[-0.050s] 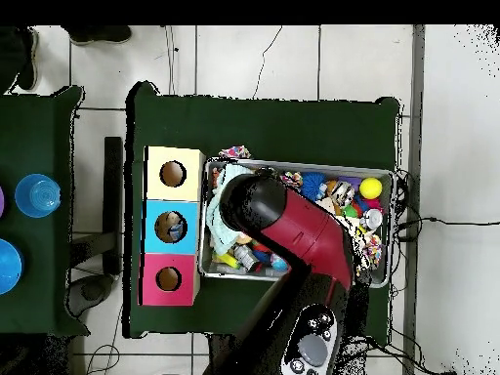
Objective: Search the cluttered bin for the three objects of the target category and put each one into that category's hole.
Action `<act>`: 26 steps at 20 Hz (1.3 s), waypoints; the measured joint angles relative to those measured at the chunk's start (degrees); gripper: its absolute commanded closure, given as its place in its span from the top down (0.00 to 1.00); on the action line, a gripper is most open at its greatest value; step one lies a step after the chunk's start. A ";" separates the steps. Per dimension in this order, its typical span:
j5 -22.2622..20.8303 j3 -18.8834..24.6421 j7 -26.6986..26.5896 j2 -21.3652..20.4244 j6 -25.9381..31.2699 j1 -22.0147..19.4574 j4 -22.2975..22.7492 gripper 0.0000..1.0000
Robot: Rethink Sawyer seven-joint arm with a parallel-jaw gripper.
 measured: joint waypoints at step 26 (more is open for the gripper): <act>1.49 -4.97 14.69 0.86 5.00 7.73 -5.07 0.00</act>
